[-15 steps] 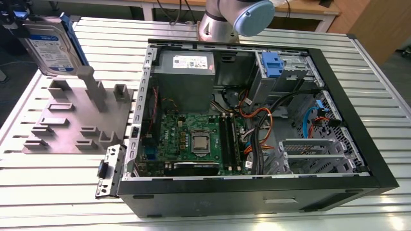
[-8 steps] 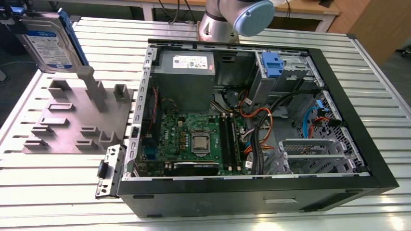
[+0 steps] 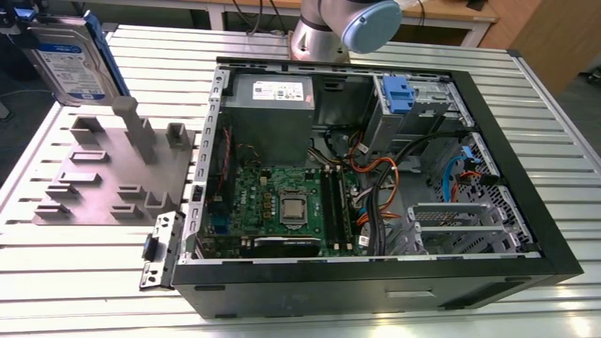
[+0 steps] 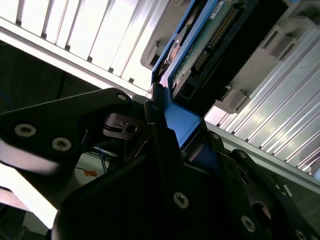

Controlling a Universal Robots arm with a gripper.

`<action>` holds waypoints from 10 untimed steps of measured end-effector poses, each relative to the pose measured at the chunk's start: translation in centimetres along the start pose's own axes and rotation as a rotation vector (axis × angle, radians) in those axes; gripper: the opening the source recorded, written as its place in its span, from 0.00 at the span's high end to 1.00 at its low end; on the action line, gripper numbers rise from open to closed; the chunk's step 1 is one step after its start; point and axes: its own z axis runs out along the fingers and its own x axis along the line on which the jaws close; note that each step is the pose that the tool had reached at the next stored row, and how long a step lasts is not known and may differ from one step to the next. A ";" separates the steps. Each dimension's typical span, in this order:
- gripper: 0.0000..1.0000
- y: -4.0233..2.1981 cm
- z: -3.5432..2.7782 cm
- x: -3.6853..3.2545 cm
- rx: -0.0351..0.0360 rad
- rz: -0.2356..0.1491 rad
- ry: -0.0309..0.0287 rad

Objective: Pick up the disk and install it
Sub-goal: 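Pick up the disk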

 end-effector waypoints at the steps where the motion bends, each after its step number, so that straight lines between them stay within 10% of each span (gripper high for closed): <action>1: 0.64 0.00 -0.06 0.00 -0.0001 0.000 0.0001; 10: 0.64 0.00 -0.74 -0.01 0.0001 0.000 0.0000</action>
